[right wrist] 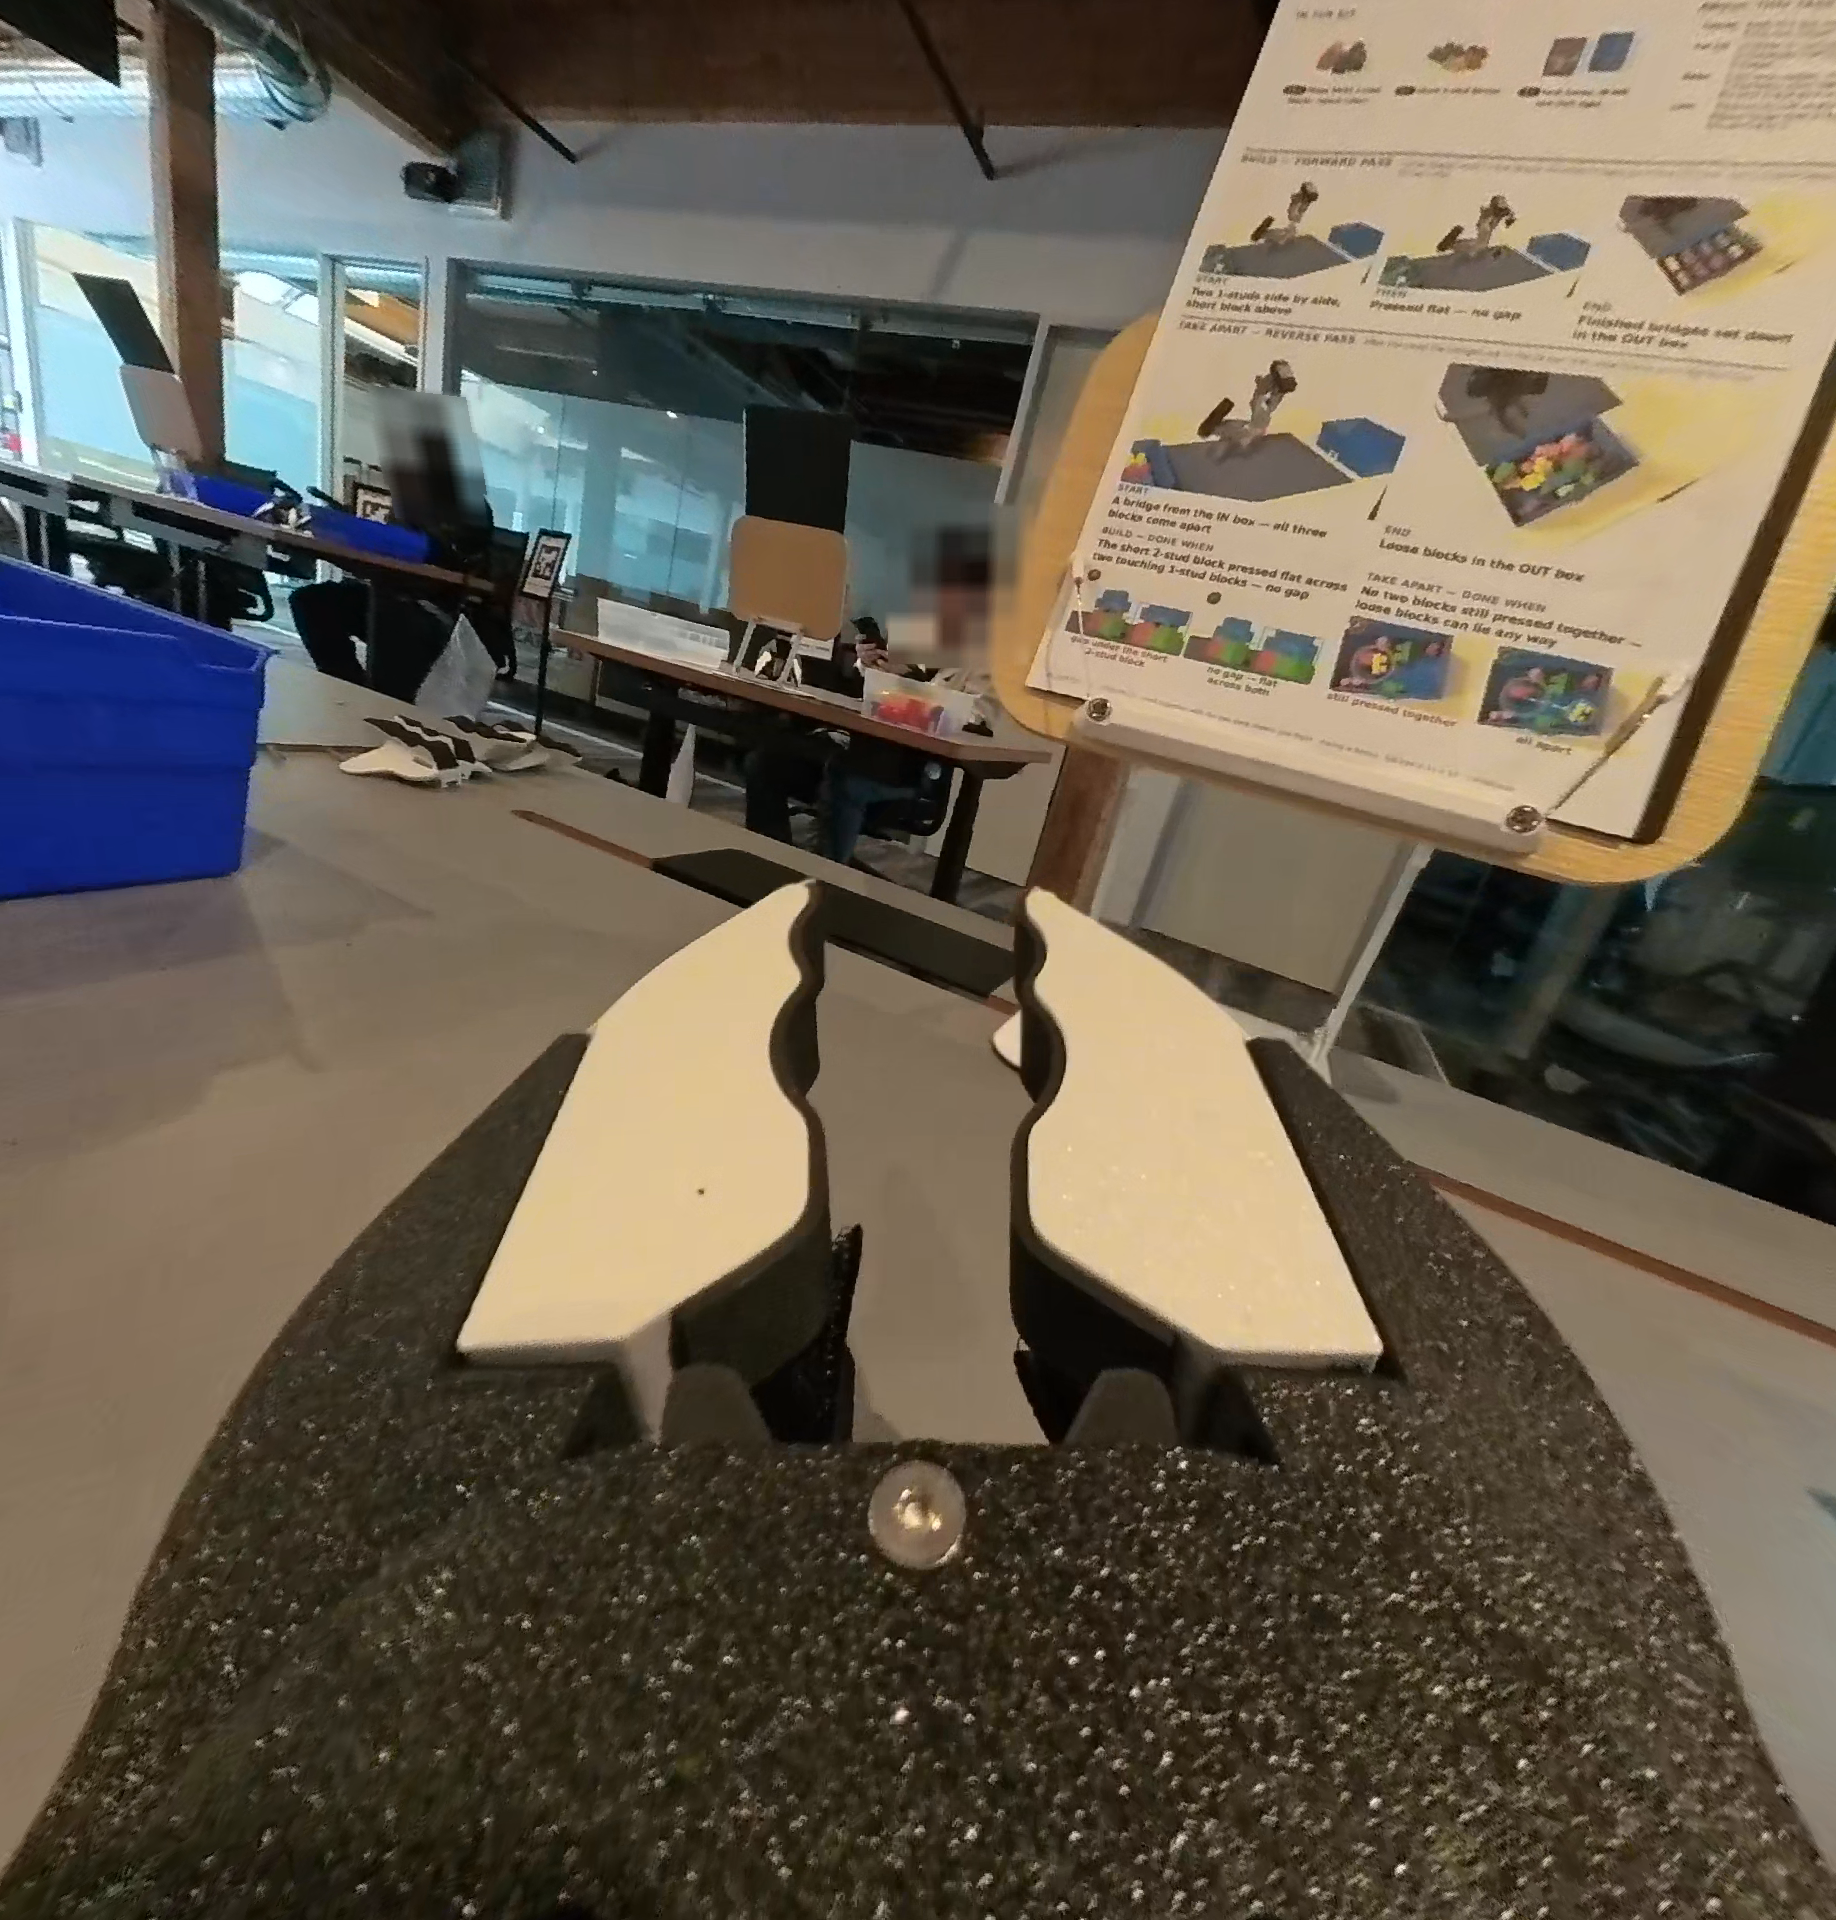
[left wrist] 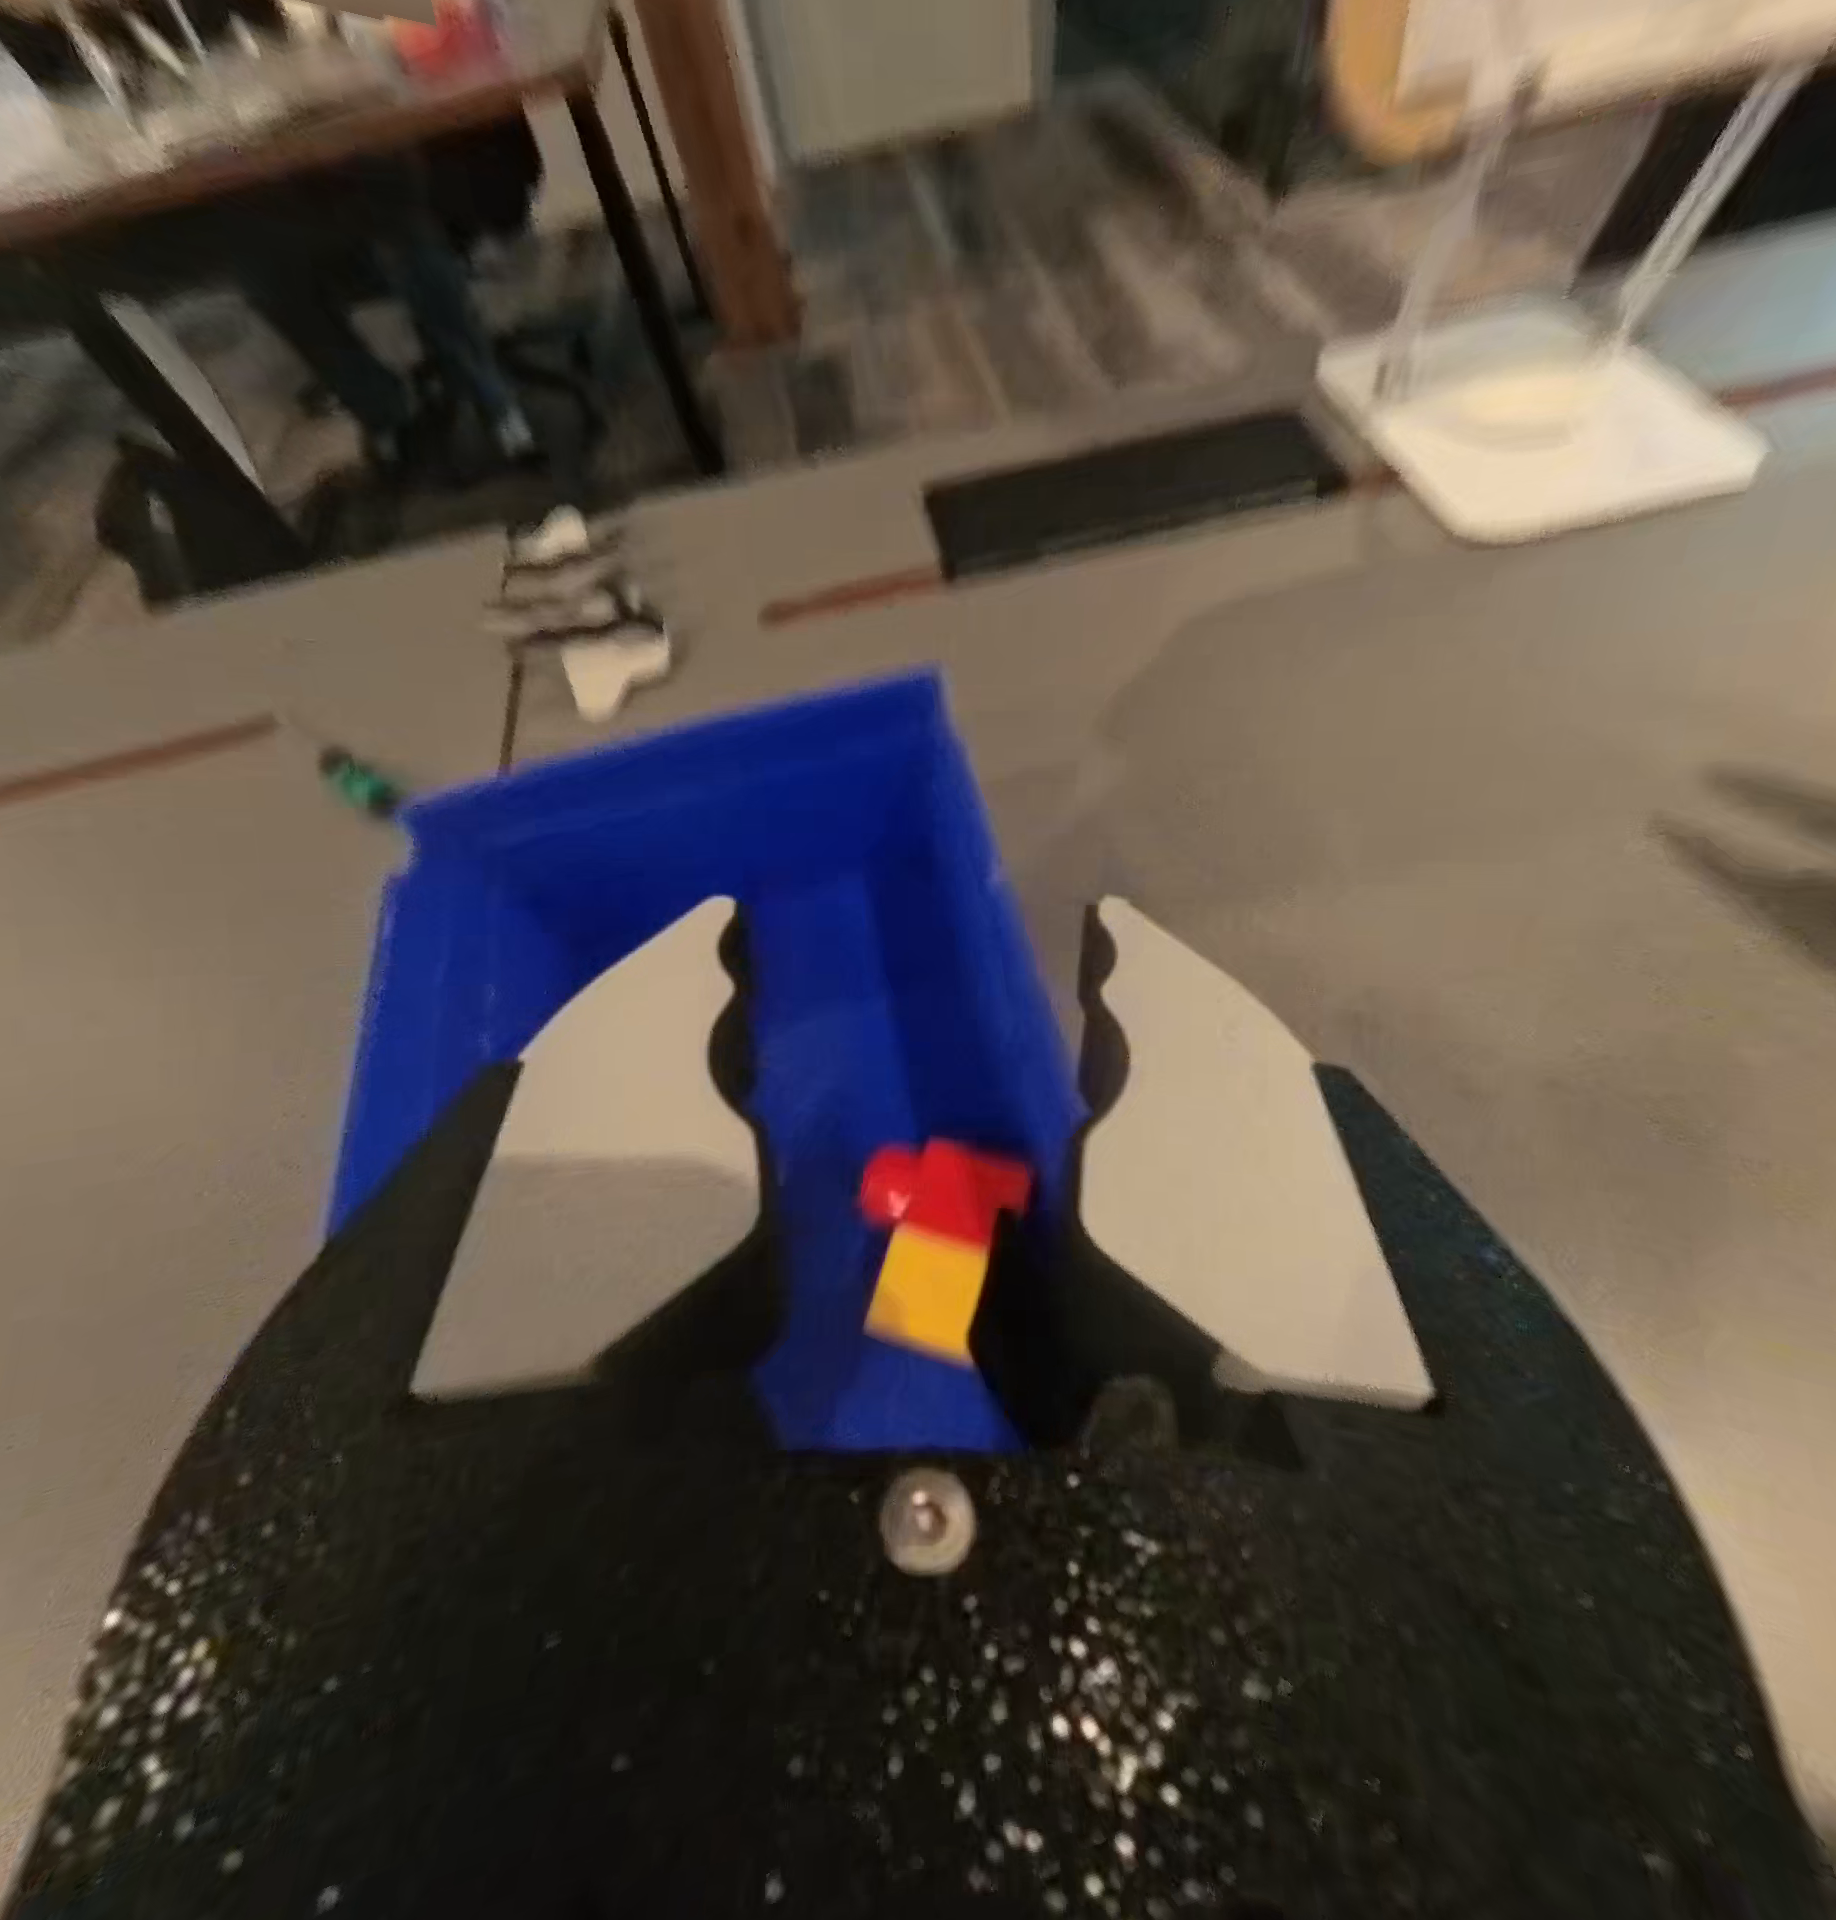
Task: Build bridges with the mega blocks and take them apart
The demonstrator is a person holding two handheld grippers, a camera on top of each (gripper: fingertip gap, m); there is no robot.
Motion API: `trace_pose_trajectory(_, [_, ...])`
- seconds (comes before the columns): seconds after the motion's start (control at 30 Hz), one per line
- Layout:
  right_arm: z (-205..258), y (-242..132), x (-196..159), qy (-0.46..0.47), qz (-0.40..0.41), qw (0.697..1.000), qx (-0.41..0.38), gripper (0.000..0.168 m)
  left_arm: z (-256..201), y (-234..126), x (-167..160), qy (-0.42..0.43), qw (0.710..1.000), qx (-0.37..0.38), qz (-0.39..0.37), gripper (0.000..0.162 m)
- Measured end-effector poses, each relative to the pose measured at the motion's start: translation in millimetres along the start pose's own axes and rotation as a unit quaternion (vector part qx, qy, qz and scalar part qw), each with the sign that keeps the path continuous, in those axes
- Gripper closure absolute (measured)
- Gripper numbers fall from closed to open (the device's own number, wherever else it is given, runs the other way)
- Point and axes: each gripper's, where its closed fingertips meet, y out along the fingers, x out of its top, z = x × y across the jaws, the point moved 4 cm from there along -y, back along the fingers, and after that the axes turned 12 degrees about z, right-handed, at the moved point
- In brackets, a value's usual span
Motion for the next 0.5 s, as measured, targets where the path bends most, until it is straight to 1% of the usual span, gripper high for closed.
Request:
trace_pose_trajectory(0.1, [3,2,-1,-0.008,0.003,1.0,0.007,0.136,15,17,-53,0.05,0.99,-0.04,0.122,0.103])
trace_pose_trajectory(0.17, [5,2,-1,-0.014,0.005,1.0,0.011,0.137,16,29,-85,0.104,0.972,-0.06,0.2,0.102])
trace_pose_trajectory(0.23, [6,3,-2,-0.018,0.007,1.0,0.015,0.137,14,39,-108,0.131,0.955,-0.073,0.255,0.099])
trace_pose_trajectory(0.3, [7,3,-2,-0.019,0.008,1.0,0.017,0.138,13,46,-117,0.132,0.949,-0.085,0.272,0.094])
trace_pose_trajectory(0.37, [7,3,-2,-0.019,0.008,1.0,0.019,0.138,8,52,-119,0.12,0.949,-0.106,0.271,0.088])
trace_pose_trajectory(0.5, [9,4,-3,-0.021,0.009,0.999,0.025,0.139,3,64,-121,0.114,0.942,-0.118,0.294,0.083])
